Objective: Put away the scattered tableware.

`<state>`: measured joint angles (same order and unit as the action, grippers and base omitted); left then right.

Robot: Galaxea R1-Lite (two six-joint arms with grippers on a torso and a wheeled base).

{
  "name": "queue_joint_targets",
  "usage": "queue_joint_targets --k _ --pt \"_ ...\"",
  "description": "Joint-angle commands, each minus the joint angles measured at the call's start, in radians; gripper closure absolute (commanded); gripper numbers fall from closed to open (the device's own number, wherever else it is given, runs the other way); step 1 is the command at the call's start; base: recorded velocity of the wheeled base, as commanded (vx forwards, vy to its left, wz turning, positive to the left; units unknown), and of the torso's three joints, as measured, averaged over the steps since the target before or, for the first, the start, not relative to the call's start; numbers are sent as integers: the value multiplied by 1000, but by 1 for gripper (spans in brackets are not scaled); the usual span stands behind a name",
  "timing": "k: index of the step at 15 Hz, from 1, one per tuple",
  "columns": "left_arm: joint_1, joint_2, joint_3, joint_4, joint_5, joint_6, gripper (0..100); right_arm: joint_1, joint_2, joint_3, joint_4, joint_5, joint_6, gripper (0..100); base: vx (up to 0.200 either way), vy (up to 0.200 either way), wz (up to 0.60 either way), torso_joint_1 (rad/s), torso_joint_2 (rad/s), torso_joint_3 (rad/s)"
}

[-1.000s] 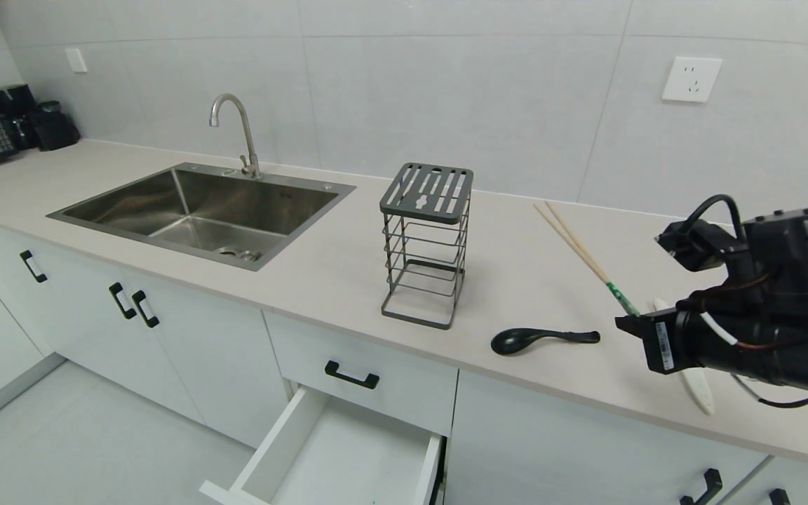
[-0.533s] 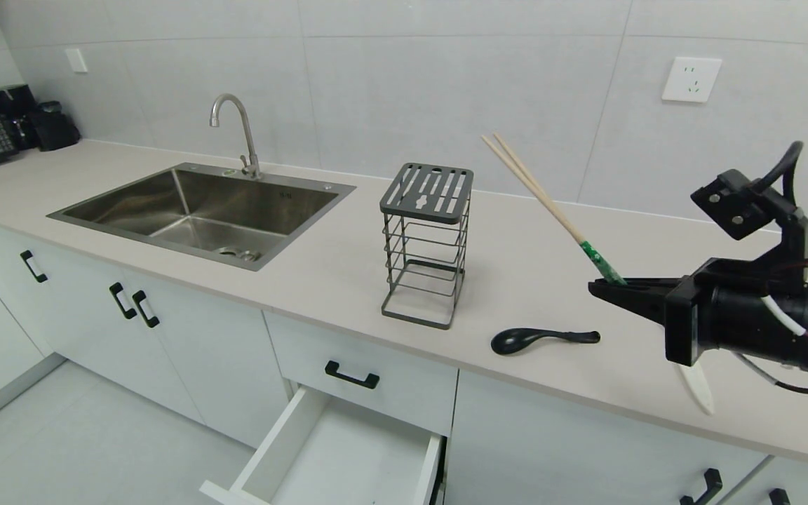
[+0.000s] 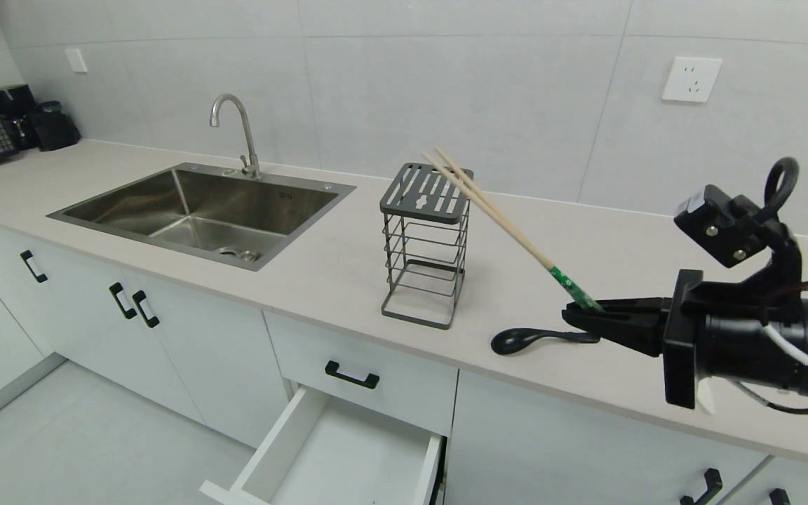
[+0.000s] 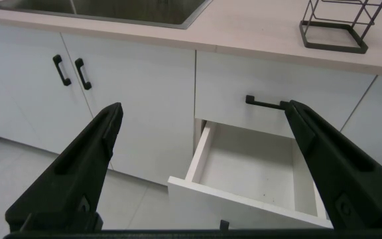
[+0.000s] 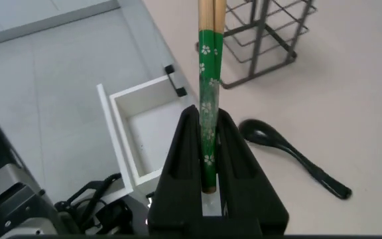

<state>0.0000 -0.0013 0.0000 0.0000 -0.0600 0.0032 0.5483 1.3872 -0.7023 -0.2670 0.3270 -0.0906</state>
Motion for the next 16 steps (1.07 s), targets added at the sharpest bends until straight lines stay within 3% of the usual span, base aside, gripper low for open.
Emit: queue_joint_targets --k 1,4,11,14,16 --pt "0 1 0 0 0 0 0 55 3 35 -1 6 -6 100 0 0 0 0 0 0" --pt "0 1 0 0 0 0 0 127 46 61 0 4 -21 100 0 0 0 0 0 0" --pt "0 1 0 0 0 0 0 191 228 20 9 -3 -66 100 0 0 0 0 0 0" --pt "0 1 0 0 0 0 0 311 266 44 3 -52 -63 100 0 0 0 0 0 0" --pt "0 1 0 0 0 0 0 340 325 15 3 -60 -67 100 0 0 0 0 0 0"
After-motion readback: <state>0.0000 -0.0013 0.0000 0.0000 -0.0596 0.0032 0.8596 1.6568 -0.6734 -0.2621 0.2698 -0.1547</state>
